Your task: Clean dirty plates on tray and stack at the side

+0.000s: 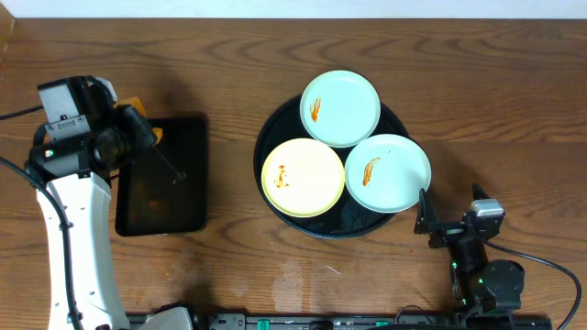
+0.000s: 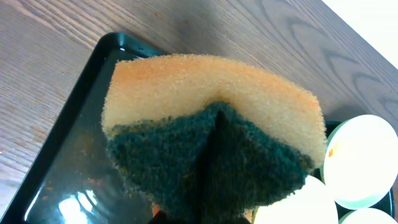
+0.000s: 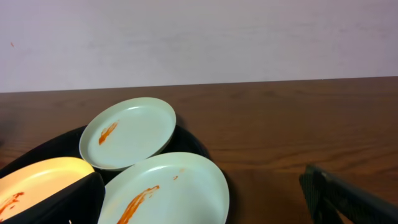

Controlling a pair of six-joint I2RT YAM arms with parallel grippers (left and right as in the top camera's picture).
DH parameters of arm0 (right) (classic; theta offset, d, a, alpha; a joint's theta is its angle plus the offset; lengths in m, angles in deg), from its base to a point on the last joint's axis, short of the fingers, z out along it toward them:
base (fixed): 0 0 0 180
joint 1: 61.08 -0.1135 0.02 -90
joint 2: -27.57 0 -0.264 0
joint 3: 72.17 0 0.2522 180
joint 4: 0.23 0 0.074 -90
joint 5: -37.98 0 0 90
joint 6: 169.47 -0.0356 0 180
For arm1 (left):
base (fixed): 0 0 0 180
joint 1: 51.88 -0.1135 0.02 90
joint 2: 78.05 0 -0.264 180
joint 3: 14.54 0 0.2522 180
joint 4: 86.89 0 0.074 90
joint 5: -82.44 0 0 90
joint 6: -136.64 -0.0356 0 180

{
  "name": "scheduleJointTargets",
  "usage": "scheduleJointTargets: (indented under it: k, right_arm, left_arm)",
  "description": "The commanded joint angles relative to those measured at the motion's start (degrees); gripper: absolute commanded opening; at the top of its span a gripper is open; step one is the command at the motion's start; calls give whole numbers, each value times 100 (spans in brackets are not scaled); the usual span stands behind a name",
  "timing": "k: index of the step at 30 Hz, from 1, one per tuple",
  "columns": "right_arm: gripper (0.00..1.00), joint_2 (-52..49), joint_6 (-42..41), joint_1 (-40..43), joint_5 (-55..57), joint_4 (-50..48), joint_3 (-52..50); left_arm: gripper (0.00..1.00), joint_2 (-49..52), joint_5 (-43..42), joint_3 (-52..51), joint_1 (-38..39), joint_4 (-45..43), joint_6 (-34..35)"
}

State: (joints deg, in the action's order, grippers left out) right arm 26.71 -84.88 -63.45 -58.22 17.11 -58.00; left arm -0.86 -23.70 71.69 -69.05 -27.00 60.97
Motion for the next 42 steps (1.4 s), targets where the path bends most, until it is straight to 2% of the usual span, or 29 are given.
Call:
scheduleJointTargets:
  k: [1, 42]
  right_arm:
    - [99, 11, 59, 57, -7, 15, -9]
    - [99, 11, 59, 57, -7, 15, -9]
  left_arm:
    - [8, 31, 79, 87, -28, 4, -125]
    - [7, 20, 177, 13, -28, 81, -201]
